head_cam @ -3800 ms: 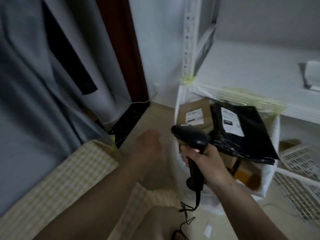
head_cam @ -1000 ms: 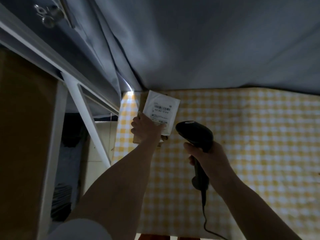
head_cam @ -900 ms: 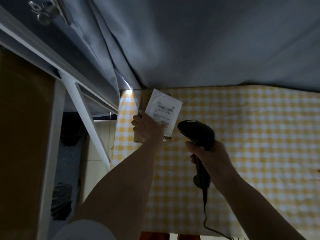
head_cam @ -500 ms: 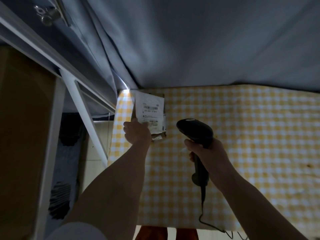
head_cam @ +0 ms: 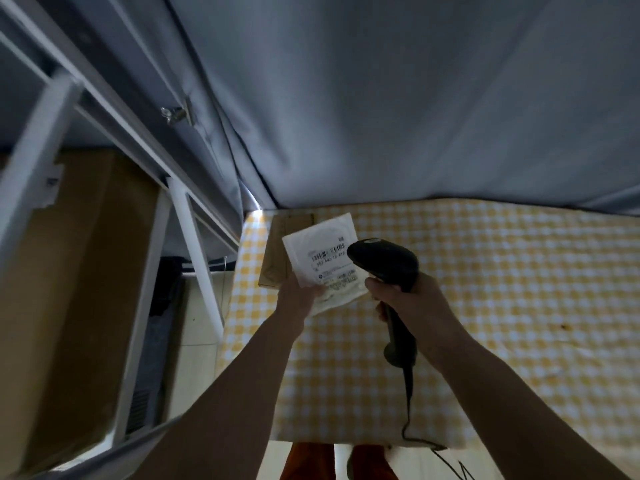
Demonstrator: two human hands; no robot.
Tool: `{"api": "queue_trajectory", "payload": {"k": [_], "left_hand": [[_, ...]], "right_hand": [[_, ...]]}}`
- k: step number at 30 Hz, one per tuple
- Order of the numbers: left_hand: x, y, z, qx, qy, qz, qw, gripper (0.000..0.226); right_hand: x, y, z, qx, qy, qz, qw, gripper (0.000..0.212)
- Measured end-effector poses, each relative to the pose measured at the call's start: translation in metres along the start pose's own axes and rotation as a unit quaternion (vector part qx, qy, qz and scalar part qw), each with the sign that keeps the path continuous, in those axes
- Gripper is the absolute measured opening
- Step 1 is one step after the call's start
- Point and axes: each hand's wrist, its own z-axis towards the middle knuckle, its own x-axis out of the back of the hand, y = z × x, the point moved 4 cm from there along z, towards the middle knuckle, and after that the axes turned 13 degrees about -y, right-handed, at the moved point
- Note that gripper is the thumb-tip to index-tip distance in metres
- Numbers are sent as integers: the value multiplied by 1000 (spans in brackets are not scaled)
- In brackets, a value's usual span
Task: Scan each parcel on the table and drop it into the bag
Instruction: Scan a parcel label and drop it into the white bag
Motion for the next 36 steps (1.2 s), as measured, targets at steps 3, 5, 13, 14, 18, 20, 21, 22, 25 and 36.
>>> {"api": "queue_trajectory", "payload": {"k": [3, 5, 13, 14, 18, 20, 21, 22, 25, 36], "left_hand": [[-7, 29, -35, -68, -17, 4, 998, 62], [-8, 46, -52, -82, -5, 23, 996, 64], [-28, 118, -125, -137, 68, 47, 987, 33], [-30, 125, -131, -148, 75, 56, 985, 33], [-36, 143, -150, -168, 88, 66, 980, 34], [-38, 149, -157, -172, 96, 79, 977, 36], [-39, 150, -159, -174, 95, 81, 977, 37], [-40, 152, -163, -175, 94, 83, 976, 38], [-42, 154, -168, -179, 91, 90, 975, 40], [-49, 159, -182, -196, 63, 101, 973, 42]], "right_hand": [[5, -18, -33, 33, 8, -9, 999, 3], [6, -30, -53, 58, 10, -20, 998, 4], [0, -67, -118, 149, 16, -63, 987, 27], [-1, -71, -124, 156, 15, -64, 986, 29], [0, -82, -141, 181, 20, -76, 980, 34], [0, -86, -148, 191, 22, -73, 979, 30], [0, -87, -150, 194, 21, -67, 978, 27], [1, -87, -153, 197, 22, -60, 978, 23], [2, -86, -158, 202, 22, -51, 978, 14], [4, -84, -165, 224, 38, -48, 973, 13]]}}
